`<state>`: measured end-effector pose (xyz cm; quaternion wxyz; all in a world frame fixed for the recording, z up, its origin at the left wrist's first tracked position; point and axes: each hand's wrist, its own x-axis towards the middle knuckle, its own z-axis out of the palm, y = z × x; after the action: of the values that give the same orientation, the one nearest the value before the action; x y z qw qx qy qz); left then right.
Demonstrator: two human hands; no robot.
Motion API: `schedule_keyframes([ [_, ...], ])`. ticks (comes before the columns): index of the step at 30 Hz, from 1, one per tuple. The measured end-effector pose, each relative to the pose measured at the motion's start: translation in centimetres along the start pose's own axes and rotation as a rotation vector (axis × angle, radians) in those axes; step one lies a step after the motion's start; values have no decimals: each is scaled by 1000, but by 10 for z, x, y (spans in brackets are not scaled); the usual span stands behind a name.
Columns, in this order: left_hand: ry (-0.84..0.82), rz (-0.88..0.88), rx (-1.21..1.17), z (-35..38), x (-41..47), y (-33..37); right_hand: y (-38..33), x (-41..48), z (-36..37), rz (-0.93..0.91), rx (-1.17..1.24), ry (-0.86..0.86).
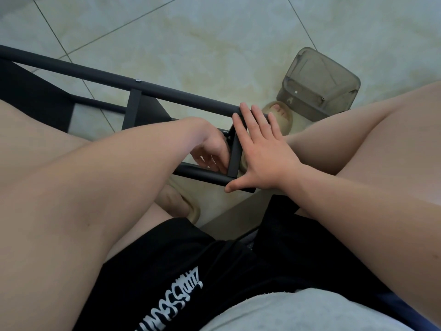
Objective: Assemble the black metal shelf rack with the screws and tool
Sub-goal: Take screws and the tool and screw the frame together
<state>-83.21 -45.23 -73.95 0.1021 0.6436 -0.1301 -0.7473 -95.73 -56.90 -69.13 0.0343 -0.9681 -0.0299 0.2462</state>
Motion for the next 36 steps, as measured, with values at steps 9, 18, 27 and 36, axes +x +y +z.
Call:
schedule_keyframes([
  [9,-57,-23,19,-5,-1,1,0,0,-1,0,2,1],
  [18,-53,-28,-16,-5,4,0,0,0,-2,2,1,-11],
  [27,-27,-22,-10,-4,6,-1,-1,0,-2,1,7,-12],
  [36,-52,-12,7,-5,2,0,-1,-1,-2,0,-1,-10],
])
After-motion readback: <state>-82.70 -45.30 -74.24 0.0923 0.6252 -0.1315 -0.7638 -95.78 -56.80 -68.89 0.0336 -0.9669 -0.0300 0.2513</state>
